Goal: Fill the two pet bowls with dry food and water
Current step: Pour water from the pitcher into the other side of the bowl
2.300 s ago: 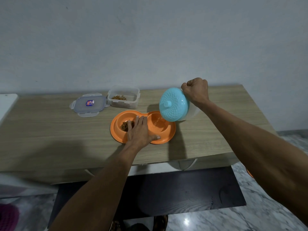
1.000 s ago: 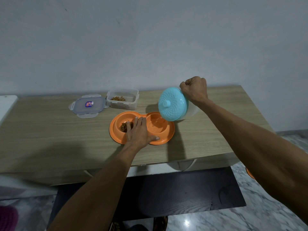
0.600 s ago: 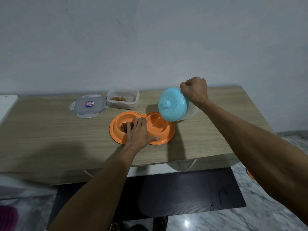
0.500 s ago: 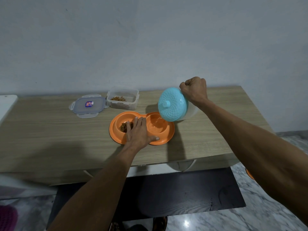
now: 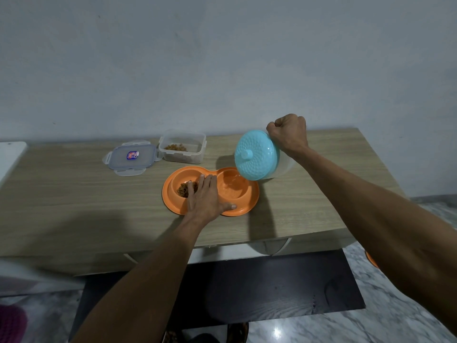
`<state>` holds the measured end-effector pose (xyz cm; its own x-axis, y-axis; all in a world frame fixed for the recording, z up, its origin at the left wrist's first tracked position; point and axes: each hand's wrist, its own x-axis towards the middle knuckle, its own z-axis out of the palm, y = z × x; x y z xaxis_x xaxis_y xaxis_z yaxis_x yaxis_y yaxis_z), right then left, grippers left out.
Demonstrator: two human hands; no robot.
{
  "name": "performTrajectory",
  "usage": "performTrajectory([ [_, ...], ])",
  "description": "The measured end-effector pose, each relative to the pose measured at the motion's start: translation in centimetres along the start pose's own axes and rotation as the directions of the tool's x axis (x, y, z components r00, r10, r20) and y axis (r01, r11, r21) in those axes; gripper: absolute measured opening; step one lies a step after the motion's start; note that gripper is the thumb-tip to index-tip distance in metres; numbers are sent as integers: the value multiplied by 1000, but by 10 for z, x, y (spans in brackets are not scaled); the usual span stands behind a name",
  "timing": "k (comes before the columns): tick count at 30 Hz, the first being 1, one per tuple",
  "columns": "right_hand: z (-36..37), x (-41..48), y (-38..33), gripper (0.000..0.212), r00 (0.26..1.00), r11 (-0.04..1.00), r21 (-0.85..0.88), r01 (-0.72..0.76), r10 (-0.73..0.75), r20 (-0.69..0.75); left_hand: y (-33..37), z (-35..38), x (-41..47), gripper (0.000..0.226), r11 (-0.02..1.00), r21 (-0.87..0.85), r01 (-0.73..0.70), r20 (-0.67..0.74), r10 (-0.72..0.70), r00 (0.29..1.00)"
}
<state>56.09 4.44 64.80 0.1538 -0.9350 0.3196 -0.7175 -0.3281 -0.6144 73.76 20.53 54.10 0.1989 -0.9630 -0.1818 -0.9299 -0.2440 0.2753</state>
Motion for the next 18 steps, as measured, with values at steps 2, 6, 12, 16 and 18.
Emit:
performTrajectory([
  [2,0,1,0,45,1000,1000,-1,-4,4,11,0,0,0,112,1000,0,4,3,-4,1000],
  [6,0,1,3,41,999,999,26,-37,36,27,0,0,0,112,1000,4,7,7,-7,1000],
  [12,-4,10,20,28,967,952,174,-252,244,69,0,0,0,112,1000,-6,11,-2,-11,1000],
  [16,-2,17,39,34,903,848,315,-427,415,106,0,0,1,114,1000,-13,22,9,-22,1000],
  [18,2,23,48,33,860,775,387,-499,497,115,1,0,0,114,1000,-9,24,14,-24,1000],
])
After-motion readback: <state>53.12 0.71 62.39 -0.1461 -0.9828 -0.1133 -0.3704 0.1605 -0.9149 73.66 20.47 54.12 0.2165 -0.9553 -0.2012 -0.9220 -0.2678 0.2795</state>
